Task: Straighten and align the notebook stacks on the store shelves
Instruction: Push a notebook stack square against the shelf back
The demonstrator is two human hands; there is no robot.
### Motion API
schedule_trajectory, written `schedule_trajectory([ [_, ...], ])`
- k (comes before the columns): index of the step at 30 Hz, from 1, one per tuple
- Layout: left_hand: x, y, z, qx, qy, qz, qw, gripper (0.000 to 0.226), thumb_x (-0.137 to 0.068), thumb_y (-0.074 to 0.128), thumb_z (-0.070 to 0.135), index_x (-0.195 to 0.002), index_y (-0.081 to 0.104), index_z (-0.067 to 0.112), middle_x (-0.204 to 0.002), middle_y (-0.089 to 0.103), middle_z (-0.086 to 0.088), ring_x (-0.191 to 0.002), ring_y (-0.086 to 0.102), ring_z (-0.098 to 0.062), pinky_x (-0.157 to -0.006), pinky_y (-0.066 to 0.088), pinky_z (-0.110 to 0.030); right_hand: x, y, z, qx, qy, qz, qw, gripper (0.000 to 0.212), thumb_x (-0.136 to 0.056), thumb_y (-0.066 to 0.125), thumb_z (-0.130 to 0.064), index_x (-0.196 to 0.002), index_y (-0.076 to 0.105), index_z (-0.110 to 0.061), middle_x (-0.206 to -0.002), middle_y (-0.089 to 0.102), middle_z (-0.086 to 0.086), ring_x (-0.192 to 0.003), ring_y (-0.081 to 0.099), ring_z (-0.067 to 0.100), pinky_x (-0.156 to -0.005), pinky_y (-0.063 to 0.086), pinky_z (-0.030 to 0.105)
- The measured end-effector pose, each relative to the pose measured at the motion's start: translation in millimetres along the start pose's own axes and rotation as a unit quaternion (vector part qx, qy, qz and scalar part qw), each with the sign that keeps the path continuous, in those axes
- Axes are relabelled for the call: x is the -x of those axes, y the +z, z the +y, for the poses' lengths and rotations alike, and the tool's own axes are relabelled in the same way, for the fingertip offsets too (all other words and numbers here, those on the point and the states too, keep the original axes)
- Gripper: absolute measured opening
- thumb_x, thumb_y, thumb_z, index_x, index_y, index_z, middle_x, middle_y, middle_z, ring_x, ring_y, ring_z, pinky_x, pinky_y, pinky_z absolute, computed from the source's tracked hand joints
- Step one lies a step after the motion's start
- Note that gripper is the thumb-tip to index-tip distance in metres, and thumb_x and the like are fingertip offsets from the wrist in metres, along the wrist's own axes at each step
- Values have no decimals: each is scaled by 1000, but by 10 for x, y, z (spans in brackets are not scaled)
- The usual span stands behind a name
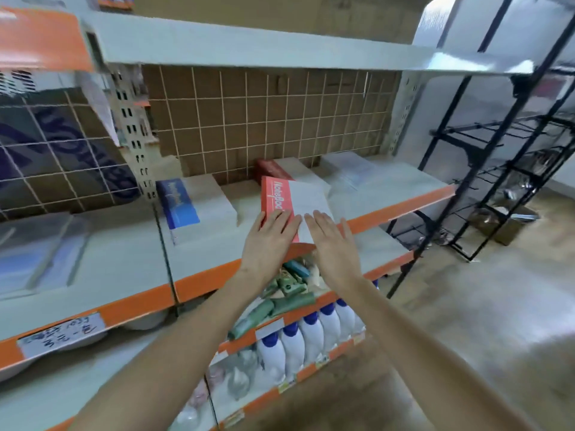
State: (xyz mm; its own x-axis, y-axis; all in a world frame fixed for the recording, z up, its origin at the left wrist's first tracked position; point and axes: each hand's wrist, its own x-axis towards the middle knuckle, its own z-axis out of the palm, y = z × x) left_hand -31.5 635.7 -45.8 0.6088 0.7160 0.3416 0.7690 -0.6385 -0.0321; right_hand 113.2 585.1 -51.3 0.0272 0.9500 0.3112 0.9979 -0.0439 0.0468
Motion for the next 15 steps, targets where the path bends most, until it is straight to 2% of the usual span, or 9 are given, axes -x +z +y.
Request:
schedule_trajectory([
  [4,-403,108,140,7,-4,52,999,46,-91,37,11,-137,47,10,-139,49,-12,-130,44,-26,-110,28,-41,-326,184,357,-16,-9,5,1000,68,-93,37,-1,-152,9,-18,-160,10,3,-146,7,14,-115,-7,37],
  [5,-511,167,131,8,-9,45,999,48,-90,38,7,-137,45,10,-139,48,-11,-130,43,-26,-110,26,-40,-432,240,423,-21,-10,4,1000,68,-91,34,2,-152,10,-18,-159,11,3,-146,7,14,-115,-7,37],
  [7,-744,319,99,8,-30,8,999,57,-90,35,2,-145,31,15,-149,35,-6,-137,30,-23,-113,15,-38,-666,366,565,-26,-14,-3,1000,68,-90,33,4,-151,13,-19,-159,14,3,-146,9,14,-115,-7,38],
  [9,-973,484,58,5,-55,3,998,58,-92,32,4,-147,25,18,-152,28,-2,-139,25,-20,-114,11,-36,-909,490,712,-32,-17,-8,999,69,-90,33,5,-151,15,-20,-158,16,2,-146,10,14,-114,-8,37],
  [15,-1437,862,-1,2,-106,-6,994,54,-94,32,8,-146,28,21,-150,31,2,-138,26,-15,-113,11,-32,-1453,761,1087,-31,-63,-53,996,61,-92,34,-1,-148,21,-21,-150,30,0,-139,24,15,-114,6,37],
])
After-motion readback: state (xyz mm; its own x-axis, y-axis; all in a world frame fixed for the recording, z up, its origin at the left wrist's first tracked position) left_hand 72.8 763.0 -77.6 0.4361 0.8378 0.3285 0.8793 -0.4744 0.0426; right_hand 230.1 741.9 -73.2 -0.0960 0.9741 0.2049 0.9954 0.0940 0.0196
